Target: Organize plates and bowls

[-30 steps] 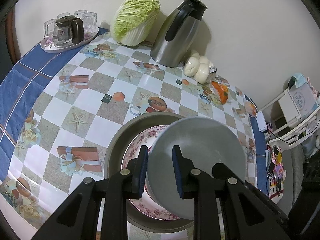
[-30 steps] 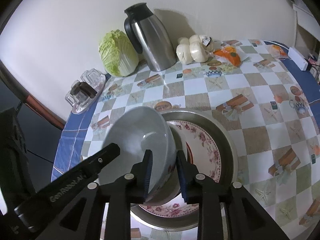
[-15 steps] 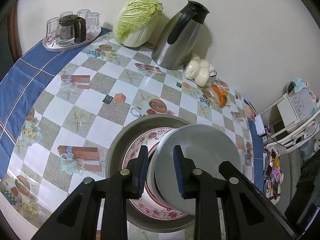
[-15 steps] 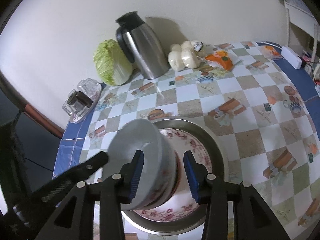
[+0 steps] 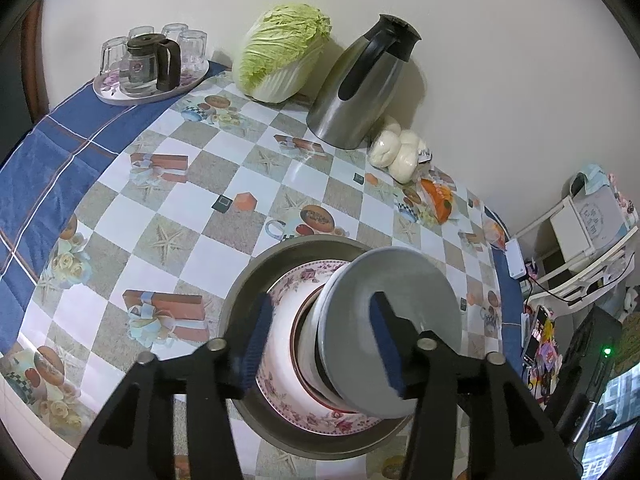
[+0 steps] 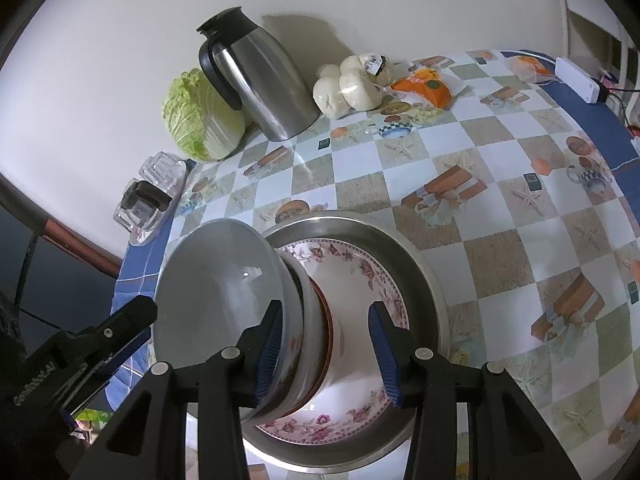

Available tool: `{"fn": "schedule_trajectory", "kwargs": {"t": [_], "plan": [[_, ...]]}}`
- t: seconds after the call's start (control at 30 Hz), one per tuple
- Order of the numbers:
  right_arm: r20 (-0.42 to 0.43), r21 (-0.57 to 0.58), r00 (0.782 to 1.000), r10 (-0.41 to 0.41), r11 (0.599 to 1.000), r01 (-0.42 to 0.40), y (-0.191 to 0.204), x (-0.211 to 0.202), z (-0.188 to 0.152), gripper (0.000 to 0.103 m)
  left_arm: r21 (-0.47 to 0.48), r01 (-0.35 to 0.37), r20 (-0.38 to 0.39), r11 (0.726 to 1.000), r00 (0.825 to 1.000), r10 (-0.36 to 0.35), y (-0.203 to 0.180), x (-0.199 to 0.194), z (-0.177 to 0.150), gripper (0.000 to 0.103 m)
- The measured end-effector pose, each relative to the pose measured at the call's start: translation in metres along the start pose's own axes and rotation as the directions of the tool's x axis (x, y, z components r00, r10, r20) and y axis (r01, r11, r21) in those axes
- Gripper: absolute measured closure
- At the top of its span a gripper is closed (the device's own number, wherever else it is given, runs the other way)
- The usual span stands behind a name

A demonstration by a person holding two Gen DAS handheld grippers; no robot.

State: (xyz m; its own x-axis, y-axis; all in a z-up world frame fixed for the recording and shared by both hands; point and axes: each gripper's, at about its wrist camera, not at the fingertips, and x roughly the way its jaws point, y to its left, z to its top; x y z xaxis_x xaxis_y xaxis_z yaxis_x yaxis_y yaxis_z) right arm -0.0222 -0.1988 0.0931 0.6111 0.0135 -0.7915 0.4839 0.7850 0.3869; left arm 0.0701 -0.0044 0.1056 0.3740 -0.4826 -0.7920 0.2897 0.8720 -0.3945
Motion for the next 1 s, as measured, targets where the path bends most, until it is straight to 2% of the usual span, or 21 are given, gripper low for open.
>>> {"fn": "schedule_trajectory", "kwargs": {"t": [0.07, 0.13, 0.2, 0.3, 0.4, 0.5, 0.7, 0.87, 1.0], "plan": [[0.006, -0.01, 1.0, -0.006, 1.0, 0.006, 0.001, -0.003, -0.001, 0.054, -0.003, -0.003, 0.006, 1.0, 1.0, 0.003, 0.002, -0.003, -0.001, 0.042], [0.011, -0.016, 1.0, -0.005, 1.0, 0.006, 0.001, -0.006, -0.003, 0.045, -0.003, -0.01, 0.012, 1.0, 1.0, 0.01, 0.003, -0.005, -0.003, 0.036], [0.025, -0.025, 1.0, -0.004, 1.0, 0.004, 0.001, -0.011, -0.005, 0.043, -0.004, -0.02, 0.021, 1.0, 1.0, 0.02, 0.006, -0.007, -0.005, 0.03], [0.05, -0.044, 0.999, -0.008, 0.999, 0.01, 0.003, -0.019, -0.007, 0.033, -0.002, -0.028, 0.027, 1.0, 0.999, 0.028, 0.01, -0.01, -0.008, 0.027], [0.071, -0.058, 0.997, -0.006, 0.998, 0.01, 0.004, -0.026, -0.01, 0.028, -0.003, -0.042, 0.038, 0.999, 0.998, 0.042, 0.015, -0.014, -0.013, 0.015], [0.096, -0.074, 0.995, -0.012, 0.997, 0.019, 0.005, -0.032, -0.014, 0.02, 0.008, -0.068, 0.051, 0.998, 0.996, 0.068, 0.021, -0.018, -0.019, 0.015], [0.117, -0.097, 0.993, -0.028, 0.995, 0.039, 0.003, -0.037, -0.02, 0.015, 0.025, -0.107, 0.064, 0.994, 0.992, 0.105, 0.032, -0.022, -0.03, 0.011], [0.141, -0.113, 0.99, -0.026, 0.993, 0.042, 0.001, -0.044, -0.027, 0.0, 0.029, -0.126, 0.076, 0.992, 0.989, 0.123, 0.04, -0.027, -0.036, 0.011], [0.18, -0.134, 0.983, -0.034, 0.989, 0.059, 0.002, -0.05, -0.034, 0.0, 0.042, -0.151, 0.076, 0.988, 0.986, 0.147, 0.045, -0.027, -0.042, 0.01]]}}
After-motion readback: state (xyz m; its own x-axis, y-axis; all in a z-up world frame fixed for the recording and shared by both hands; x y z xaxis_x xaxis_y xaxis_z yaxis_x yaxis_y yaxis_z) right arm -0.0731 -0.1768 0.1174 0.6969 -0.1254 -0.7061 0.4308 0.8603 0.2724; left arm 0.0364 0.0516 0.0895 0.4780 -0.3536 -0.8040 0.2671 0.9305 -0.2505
